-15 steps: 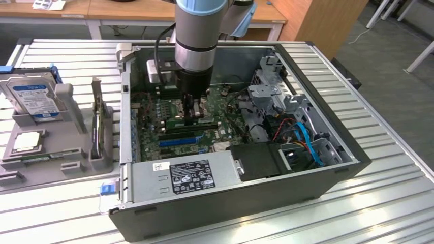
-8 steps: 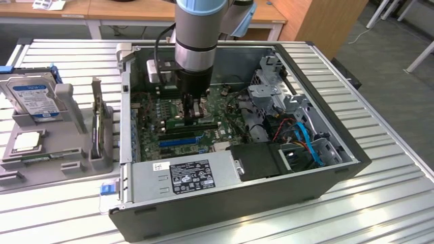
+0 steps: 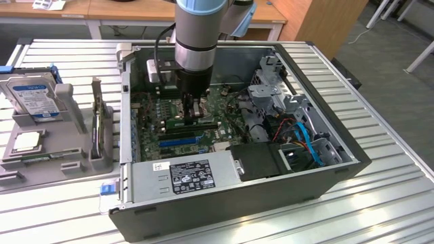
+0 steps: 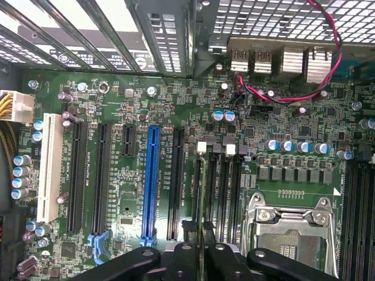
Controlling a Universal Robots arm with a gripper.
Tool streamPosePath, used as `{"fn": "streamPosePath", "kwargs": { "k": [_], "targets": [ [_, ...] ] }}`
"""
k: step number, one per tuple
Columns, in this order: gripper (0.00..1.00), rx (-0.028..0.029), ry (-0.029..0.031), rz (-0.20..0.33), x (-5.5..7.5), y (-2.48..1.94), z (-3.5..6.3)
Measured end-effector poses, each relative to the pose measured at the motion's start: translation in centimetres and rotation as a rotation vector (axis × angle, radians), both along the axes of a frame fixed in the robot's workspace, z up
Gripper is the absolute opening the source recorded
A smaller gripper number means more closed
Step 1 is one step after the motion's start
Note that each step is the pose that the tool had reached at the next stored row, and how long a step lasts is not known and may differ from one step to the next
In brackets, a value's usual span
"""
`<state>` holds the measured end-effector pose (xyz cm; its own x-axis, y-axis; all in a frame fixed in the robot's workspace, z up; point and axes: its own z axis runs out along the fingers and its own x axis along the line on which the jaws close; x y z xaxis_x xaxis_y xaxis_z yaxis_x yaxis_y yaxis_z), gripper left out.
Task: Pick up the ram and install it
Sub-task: 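Insert the ram into the slot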
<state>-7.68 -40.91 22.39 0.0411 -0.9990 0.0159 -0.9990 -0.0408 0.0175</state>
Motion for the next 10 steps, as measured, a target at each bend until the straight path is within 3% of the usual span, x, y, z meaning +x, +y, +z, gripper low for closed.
{"fn": "streamPosePath", "kwargs": {
  "k": [10],
  "targets": [
    [0.13, -0.0013, -0.0002, 0.0, -0.01, -0.03, -0.15]
  ]
}}
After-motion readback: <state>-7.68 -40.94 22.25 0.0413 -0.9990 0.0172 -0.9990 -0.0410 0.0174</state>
